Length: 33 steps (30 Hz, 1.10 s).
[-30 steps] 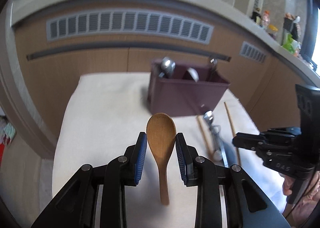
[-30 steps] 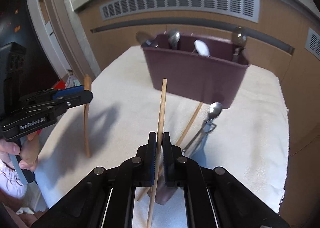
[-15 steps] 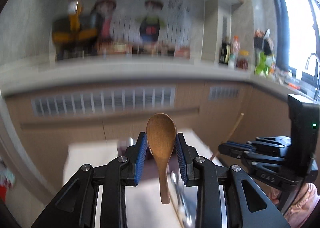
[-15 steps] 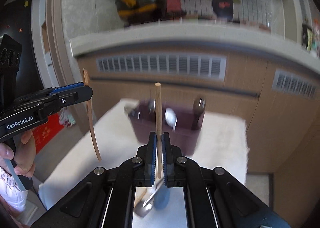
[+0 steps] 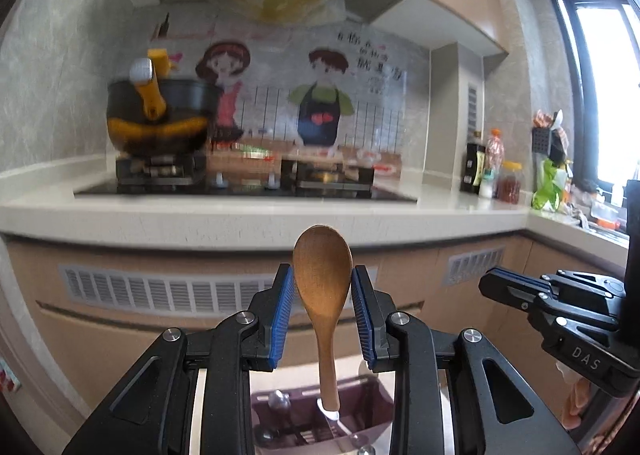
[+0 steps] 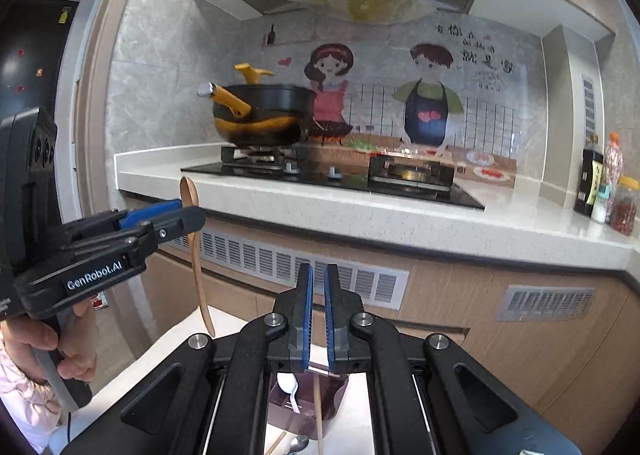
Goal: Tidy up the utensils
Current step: 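Lift the chopstick with the right tool while the left tool lifts the wooden spoon, then lower the chopstick into the caddy with the right tool while the left tool drops the wooden spoon in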
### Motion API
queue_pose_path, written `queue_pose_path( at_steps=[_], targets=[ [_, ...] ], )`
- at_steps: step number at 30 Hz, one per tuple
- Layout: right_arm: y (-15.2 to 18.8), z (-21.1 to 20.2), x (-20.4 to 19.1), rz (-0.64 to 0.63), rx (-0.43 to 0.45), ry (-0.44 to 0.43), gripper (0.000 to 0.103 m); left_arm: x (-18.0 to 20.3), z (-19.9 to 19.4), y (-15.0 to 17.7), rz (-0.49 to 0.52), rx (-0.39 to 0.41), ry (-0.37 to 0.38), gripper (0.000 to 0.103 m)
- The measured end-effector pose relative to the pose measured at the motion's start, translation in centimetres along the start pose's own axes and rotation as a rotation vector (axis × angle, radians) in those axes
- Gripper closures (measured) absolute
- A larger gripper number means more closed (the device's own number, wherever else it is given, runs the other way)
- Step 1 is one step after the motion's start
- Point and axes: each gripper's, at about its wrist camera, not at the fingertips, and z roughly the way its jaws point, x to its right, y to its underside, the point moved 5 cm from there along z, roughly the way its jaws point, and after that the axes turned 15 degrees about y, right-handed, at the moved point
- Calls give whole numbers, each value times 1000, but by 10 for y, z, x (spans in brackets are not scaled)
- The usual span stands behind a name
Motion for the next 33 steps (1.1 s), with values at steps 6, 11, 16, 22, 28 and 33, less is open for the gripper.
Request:
queue_pose_path(
  at_steps=[6,11,16,22,28,33],
  targets=[
    [41,31,1,-6,-118,-37,99,-18,23,40,-61,-89,15,73],
    [95,54,-12,-92,-248,-108,98,-27,14,73,-74,-128,-1,72],
    [133,80,-40,-79,-433,-260,91,-49,-5,97,-136,-171,-31,72],
    [184,82,-86,-137,-501,-313,48,-68,-29,124,-173,-190,-62,72],
    [217,120,-134,-184,-567,-245,82,-84,-44,137,-235,-204,-76,72],
    [207,108,-126,-169,-547,-241,98,-83,-55,143,-228,-216,-68,72]
  ],
)
